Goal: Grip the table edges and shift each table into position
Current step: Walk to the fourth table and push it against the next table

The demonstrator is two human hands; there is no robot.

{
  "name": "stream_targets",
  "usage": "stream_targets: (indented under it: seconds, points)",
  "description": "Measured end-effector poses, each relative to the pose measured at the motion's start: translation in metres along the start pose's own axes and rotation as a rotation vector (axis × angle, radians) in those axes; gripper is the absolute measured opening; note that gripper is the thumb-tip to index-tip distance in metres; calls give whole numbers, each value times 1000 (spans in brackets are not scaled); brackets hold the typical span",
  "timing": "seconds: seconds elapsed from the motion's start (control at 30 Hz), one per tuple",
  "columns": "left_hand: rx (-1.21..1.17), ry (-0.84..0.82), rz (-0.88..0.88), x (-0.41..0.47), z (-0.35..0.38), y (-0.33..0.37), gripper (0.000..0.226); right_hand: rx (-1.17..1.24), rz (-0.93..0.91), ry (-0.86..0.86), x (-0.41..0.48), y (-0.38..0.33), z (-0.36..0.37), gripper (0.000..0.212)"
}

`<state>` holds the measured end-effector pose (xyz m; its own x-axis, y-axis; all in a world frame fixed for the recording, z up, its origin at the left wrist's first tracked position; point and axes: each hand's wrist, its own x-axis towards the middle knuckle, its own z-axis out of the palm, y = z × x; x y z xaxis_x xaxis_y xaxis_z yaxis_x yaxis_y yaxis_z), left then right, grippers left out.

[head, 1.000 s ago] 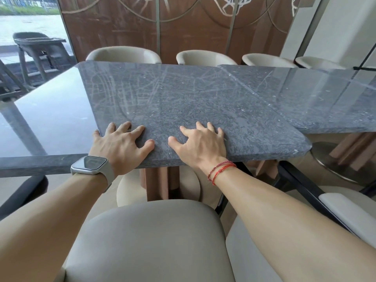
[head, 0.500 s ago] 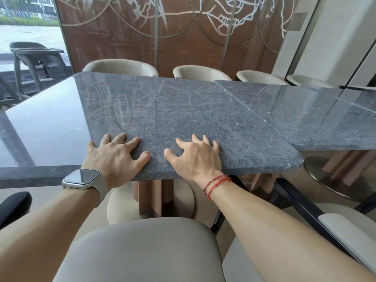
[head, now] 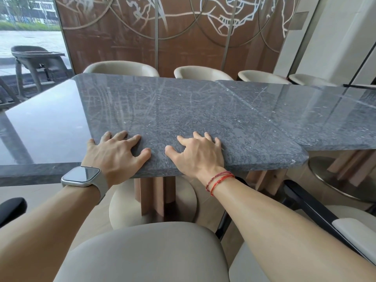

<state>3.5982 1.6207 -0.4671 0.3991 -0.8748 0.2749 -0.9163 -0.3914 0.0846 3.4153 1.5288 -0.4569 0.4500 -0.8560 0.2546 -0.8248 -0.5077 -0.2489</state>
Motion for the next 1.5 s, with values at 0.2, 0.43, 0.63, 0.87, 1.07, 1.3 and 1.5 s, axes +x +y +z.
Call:
stream_targets:
  seconds: [0.2,0.43,0.63,0.87,1.07,1.3,1.5]
  points:
    - [13,1,2,3,2,-2,90,-5,0,-10,3,1,2,68]
    - [11,5,-5,1,2,-1,87,0,-5,0,1,2,3,67]
    - [-20,-2,-20,-2,4,-2,80,12,12,-19,-2,0,3,65]
    - [-16,-68,-30,-6,-1,0,90,-1,-3,-108,-3,5,-2,73]
    - [57,-62,-41,-23,4,15,91,-75,-54,-137,-5,12,-1,80]
    - [62,11,-44,-13,3,16,77,-88,-49,-61,-4,11,4,74]
    - [33,-54,-51,-12,6,14,83,-102,-19,-20,-8,8,9,71]
